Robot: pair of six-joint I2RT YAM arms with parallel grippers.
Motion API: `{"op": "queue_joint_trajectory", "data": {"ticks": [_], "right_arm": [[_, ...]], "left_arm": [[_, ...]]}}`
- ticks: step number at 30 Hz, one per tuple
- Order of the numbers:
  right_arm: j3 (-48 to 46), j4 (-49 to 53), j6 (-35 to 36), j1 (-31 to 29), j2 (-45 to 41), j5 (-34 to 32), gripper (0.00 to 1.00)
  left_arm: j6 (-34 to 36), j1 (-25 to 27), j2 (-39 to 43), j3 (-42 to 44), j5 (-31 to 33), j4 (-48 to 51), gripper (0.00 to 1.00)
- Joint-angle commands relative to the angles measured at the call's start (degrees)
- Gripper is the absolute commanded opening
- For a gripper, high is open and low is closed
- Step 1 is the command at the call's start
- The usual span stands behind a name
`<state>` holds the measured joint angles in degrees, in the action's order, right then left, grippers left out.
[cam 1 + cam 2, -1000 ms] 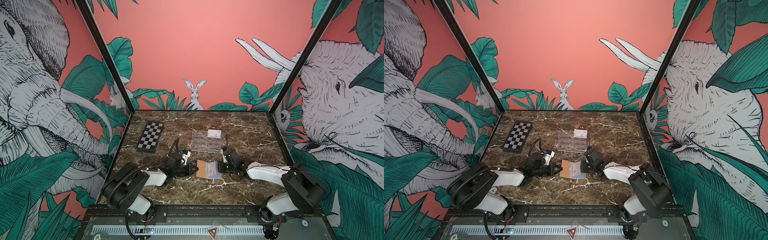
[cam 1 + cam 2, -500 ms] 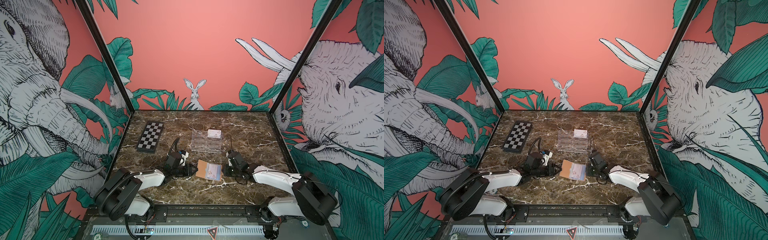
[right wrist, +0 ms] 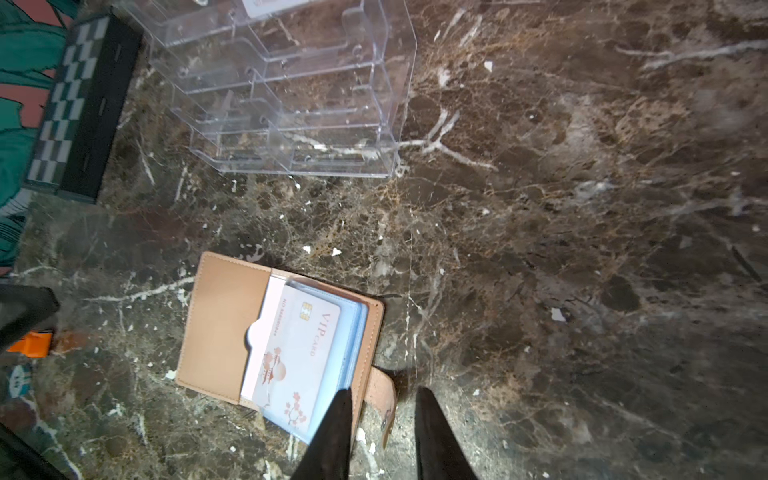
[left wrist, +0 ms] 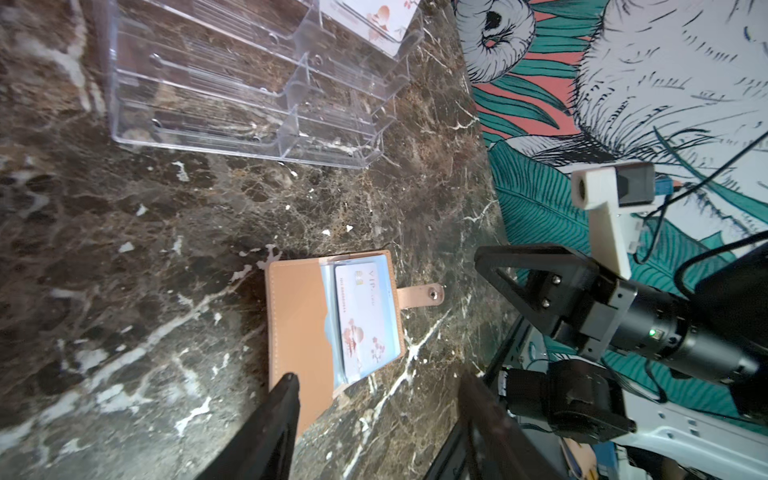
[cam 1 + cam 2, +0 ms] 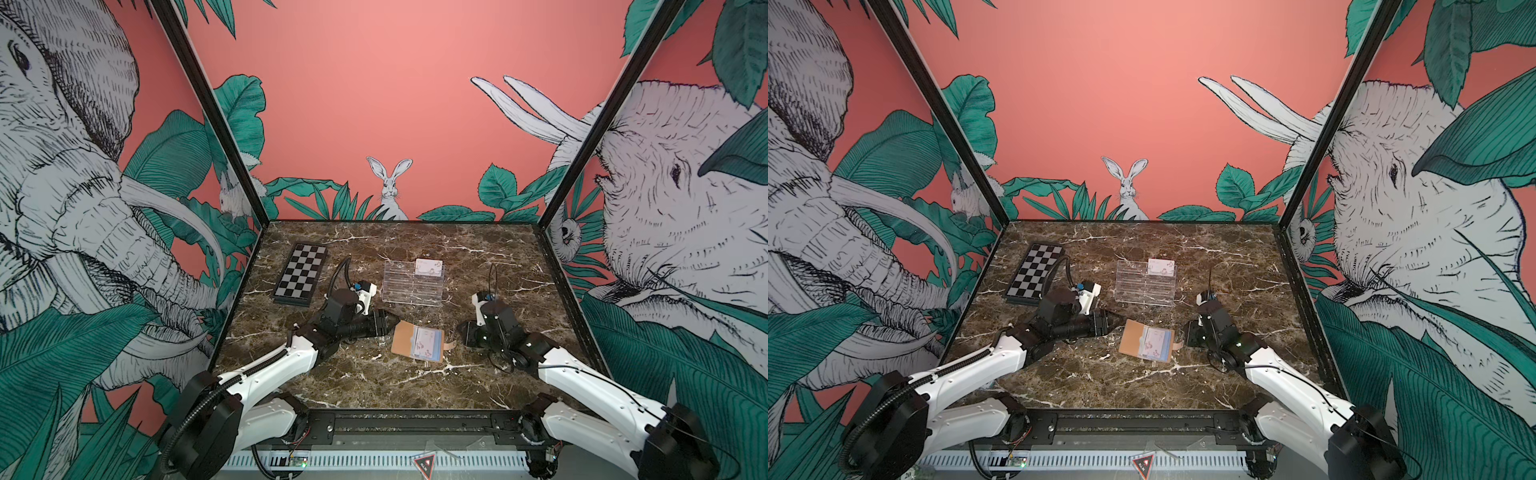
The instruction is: Take the credit cards out of the card holder
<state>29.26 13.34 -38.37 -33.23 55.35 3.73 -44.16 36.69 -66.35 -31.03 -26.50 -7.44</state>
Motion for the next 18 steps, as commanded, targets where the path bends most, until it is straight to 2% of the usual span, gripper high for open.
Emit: {"op": "queue_joint_trajectory", "data": {"ticks": [1,3,11,18], "right_arm": [[-1.5,-4.0,-1.5,1.3,-0.7,5.4,0.25],[-2.1,-7.2,-2.8,1.6,0.3,8.4,0.24],[-3.1,-17.4,-5.9,1.9,8.4,15.4,0.19],[-4.3,-24.5,-7.7,1.7,17.2,18.4,0.16]], "left_arm": [[-1.7,1.2,-2.1,-2.1,-4.2,-3.2,0.63],[-1.4,2.2,-4.5,-3.5,-5.9,-3.9,0.62],[-2.6,5.2,-11.3,-4.8,-7.5,-9.1,0.43],[-4.9,5.5,-17.7,-2.8,-9.9,-17.1,0.42]]}}
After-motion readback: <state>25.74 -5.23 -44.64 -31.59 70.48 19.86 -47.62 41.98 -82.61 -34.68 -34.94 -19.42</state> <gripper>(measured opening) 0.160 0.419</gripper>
